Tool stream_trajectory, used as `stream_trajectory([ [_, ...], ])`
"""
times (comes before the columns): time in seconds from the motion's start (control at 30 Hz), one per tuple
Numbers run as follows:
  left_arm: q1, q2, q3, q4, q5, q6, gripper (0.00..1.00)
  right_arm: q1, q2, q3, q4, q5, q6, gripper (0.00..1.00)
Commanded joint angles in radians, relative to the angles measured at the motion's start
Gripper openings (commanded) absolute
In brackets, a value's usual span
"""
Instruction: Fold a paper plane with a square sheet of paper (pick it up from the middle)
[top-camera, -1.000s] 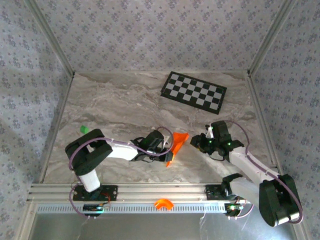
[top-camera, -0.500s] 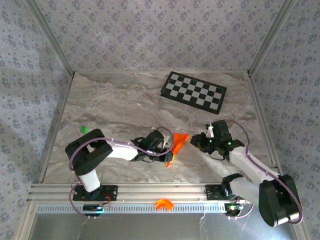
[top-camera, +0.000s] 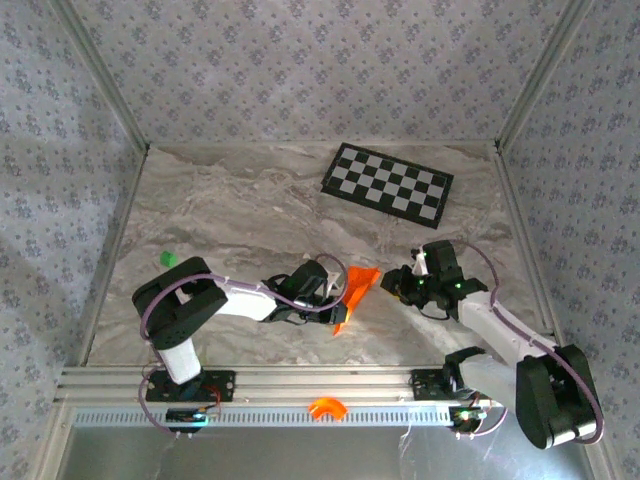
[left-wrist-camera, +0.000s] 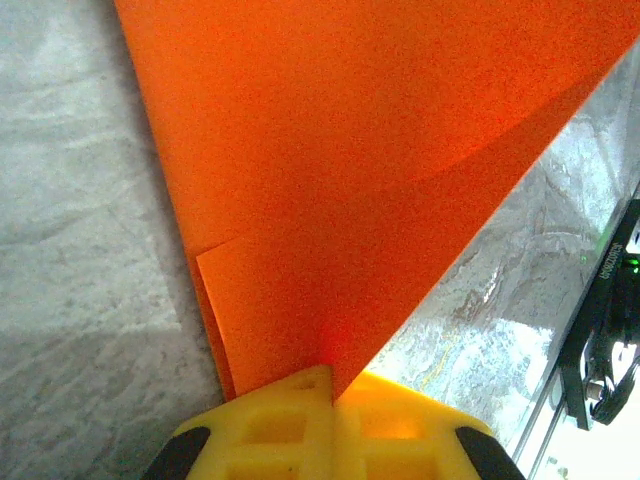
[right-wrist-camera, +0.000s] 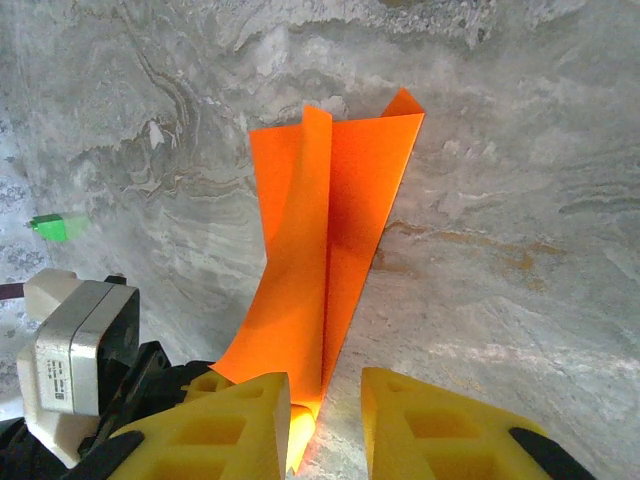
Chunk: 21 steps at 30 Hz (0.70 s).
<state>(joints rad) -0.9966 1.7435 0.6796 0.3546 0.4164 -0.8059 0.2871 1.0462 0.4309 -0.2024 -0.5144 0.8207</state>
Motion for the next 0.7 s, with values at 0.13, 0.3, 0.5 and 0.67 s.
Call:
stream_trajectory([
  [0.13, 0.004, 0.048, -0.001, 0.008, 0.043, -0.015, 0.0, -0.029, -0.003, 0.031, -0.033, -0.019, -0.019, 0.27],
  [0.3, 0.005, 0.051, -0.003, 0.018, 0.051, -0.02, 0.0, -0.06, -0.002, 0.041, -0.05, -0.056, -0.024, 0.26],
  [0.5, 0.006, 0.052, -0.004, 0.021, 0.055, -0.021, 0.0, -0.089, -0.007, 0.047, -0.05, -0.078, -0.041, 0.26],
  [0.67, 0.006, 0.053, -0.012, 0.031, 0.056, -0.024, 0.0, -0.089, -0.023, 0.041, -0.015, -0.08, -0.037, 0.26],
])
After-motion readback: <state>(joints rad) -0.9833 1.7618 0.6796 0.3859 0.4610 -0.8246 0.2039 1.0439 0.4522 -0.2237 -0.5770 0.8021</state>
